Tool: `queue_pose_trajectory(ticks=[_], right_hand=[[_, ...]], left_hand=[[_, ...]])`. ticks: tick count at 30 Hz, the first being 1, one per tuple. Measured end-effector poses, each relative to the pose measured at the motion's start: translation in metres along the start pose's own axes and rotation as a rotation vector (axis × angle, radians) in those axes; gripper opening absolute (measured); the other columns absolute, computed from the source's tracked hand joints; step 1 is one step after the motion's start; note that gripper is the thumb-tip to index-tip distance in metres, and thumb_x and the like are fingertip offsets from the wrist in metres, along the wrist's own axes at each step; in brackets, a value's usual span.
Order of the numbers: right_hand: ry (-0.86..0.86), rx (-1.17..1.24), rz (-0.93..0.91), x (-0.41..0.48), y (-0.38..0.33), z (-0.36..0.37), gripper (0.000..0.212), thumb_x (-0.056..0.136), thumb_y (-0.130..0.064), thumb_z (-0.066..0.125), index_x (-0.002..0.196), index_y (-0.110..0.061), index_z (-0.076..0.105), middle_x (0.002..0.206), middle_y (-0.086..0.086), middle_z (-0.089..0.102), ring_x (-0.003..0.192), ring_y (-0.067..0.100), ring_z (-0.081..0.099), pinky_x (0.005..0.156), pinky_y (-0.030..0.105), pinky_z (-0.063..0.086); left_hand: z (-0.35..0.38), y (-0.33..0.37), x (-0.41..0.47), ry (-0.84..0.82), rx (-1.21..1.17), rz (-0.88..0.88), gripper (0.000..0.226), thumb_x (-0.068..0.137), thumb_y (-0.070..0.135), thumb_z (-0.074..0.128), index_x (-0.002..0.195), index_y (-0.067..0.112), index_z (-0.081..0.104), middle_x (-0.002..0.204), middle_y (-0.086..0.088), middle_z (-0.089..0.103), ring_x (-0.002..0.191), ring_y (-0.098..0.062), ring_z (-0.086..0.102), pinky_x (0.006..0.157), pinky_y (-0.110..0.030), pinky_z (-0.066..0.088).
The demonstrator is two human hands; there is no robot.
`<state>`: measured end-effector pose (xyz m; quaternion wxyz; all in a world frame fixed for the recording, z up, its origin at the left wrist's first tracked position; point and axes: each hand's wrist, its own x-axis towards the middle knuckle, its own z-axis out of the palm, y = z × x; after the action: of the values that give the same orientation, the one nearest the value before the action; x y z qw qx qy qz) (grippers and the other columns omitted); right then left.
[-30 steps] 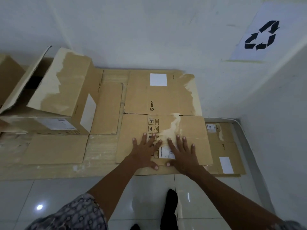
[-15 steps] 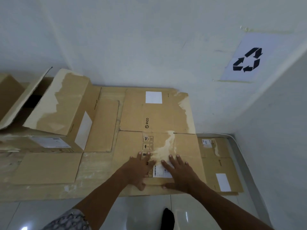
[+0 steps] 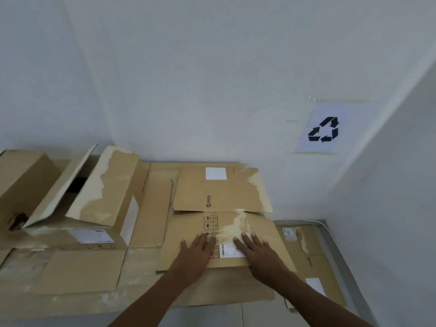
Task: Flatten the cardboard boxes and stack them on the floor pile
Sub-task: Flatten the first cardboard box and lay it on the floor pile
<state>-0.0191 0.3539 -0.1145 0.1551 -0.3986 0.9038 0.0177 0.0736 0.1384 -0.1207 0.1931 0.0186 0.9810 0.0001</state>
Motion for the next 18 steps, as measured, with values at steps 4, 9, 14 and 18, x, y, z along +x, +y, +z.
queue_pose_trajectory(ticks=[4, 9, 14, 18], right_hand=[[0.048, -0.043, -0.012, -0.014, 0.0, -0.017, 0.08, 0.094, 0.001, 0.042, 0.154, -0.029, -0.001, 0.164, 0.006, 0.003, 0.15, 0.033, 0.003, 0.119, 0.053, 0.013], [0.087, -0.046, 0.076, -0.025, 0.0, -0.036, 0.091, 0.086, 0.016, 0.037, 0.153, -0.036, 0.002, 0.163, 0.008, 0.007, 0.148, 0.037, 0.012, 0.117, 0.054, 0.018], [0.068, -0.128, 0.034, -0.03, 0.013, -0.058, 0.085, 0.09, 0.009, 0.043, 0.153, -0.034, 0.006, 0.163, 0.008, 0.012, 0.146, 0.038, 0.018, 0.114, 0.059, 0.021], [0.048, -0.135, 0.023, -0.046, 0.039, -0.063, 0.087, 0.089, 0.012, 0.041, 0.153, -0.036, 0.007, 0.163, 0.006, 0.013, 0.147, 0.036, 0.018, 0.113, 0.06, 0.023]], left_hand=[[-0.017, 0.004, -0.01, -0.001, -0.033, -0.059, 0.078, 0.096, -0.004, 0.043, 0.156, 0.008, -0.005, 0.163, -0.017, -0.006, 0.151, -0.032, 0.0, 0.114, -0.063, 0.02], [-0.038, -0.007, -0.016, 0.086, -0.029, -0.028, 0.076, 0.095, -0.004, 0.047, 0.156, 0.013, 0.006, 0.163, -0.015, 0.008, 0.15, -0.031, 0.014, 0.115, -0.056, 0.024], [-0.038, 0.003, -0.022, 0.092, 0.035, -0.037, 0.087, 0.091, -0.009, 0.05, 0.157, 0.018, 0.001, 0.164, -0.011, 0.006, 0.147, -0.039, 0.017, 0.116, -0.053, 0.022], [-0.055, 0.031, -0.015, 0.11, 0.07, -0.024, 0.076, 0.095, -0.007, 0.042, 0.157, 0.016, 0.004, 0.163, -0.013, 0.01, 0.148, -0.035, 0.016, 0.119, -0.049, 0.017]])
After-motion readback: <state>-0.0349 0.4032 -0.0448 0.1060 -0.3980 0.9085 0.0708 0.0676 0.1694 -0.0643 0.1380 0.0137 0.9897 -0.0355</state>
